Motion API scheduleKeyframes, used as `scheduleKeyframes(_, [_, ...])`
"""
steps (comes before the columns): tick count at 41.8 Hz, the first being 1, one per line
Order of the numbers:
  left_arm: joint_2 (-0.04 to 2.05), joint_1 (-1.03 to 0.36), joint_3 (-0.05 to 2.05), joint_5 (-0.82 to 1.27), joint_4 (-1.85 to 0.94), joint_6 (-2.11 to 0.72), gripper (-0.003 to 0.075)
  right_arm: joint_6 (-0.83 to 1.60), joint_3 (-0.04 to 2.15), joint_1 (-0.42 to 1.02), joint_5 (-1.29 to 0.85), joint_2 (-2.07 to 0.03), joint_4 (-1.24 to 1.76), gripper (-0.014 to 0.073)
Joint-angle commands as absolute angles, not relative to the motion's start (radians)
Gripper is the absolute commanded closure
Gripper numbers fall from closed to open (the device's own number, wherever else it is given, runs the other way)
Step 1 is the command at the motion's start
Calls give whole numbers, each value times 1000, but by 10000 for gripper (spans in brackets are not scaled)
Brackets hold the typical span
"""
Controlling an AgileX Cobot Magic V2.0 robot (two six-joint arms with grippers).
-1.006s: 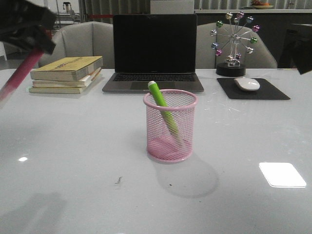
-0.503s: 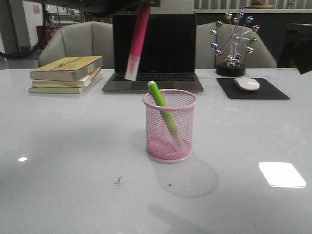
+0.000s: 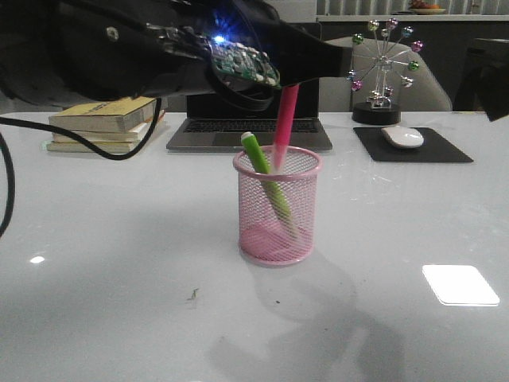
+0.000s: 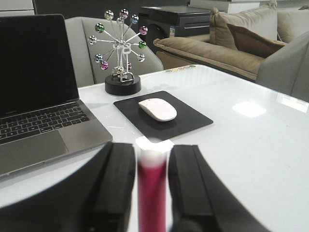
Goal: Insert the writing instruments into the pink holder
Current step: 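Lift the pink marker and insert it into the pink holder, then release the pink marker and raise the left gripper away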
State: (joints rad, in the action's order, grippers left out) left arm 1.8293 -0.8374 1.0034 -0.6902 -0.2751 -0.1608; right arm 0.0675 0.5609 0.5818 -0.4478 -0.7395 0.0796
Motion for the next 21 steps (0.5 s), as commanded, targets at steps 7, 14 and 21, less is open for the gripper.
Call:
scheduleKeyframes(7, [1754, -846, 1038, -768, -263, -151, 336, 74, 588, 577, -381, -734, 70, 140])
scheduleKeyframes(14, [1606, -846, 1038, -563, -262, -151, 336, 74, 588, 577, -381, -734, 70, 140])
scheduleKeyframes(21, [1410, -842, 1038, -265, -255, -159, 336, 74, 588, 577, -381, -734, 70, 140])
